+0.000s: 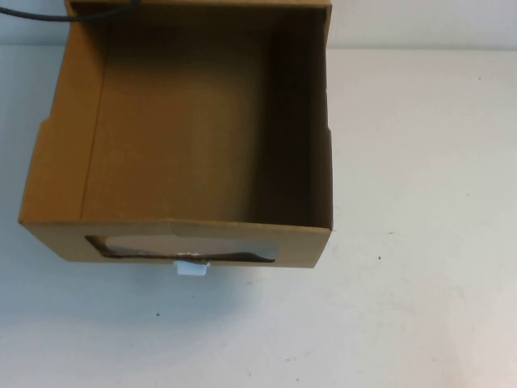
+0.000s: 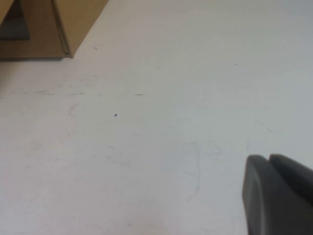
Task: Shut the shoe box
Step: Press the shoe box with left arm, then close the shoe box with your right arm
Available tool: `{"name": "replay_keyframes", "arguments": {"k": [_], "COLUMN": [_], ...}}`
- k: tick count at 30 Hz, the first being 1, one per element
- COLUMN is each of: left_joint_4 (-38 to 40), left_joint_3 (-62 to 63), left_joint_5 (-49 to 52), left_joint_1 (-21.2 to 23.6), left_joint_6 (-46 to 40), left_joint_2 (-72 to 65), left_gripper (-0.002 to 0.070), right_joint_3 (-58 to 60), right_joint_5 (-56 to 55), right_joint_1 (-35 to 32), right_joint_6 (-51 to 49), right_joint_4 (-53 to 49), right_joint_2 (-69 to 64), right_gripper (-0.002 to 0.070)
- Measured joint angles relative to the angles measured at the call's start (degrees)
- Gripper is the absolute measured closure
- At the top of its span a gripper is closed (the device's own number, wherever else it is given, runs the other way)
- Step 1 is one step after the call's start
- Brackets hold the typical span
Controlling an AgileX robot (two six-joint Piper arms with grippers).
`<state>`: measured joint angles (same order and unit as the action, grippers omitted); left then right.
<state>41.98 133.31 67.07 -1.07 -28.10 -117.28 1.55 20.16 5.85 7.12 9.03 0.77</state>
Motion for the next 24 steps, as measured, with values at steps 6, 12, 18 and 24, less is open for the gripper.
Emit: {"name": "replay_keyframes", "arguments": {"k": [6, 12, 18, 24], "left_joint_4": [3.2, 4.1, 5.4, 5.8], "left_joint_3": [0.0, 0.5, 0.6, 0.6], "left_joint_5": [1.2, 0.0, 0.1, 0.9], "left_joint_1": [0.0, 0.0, 0.0, 0.0], "left_joint_6": [-0.9, -1.2, -1.4, -1.4], "left_joint_2": [-3.1, -3.7, -4.2, -4.2], "left_gripper": [0.0680, 0.0680, 0.0680, 0.0680], "right_joint_3": [0.0, 0.0, 0.0, -0.8], "right_joint_5": [-0.9, -7.8, -16.4, -15.9], "right_joint_1": [0.0, 0.0, 0.0, 0.0], "right_joint_6": [0.0, 0.0, 0.0, 0.0], "right_joint_4": [0.0, 8.8, 31.5, 39.9], "right_joint_2": [0.0, 0.0, 0.0, 0.0], "right_gripper": [0.0689, 0.0689, 0.0689, 0.0689]}}
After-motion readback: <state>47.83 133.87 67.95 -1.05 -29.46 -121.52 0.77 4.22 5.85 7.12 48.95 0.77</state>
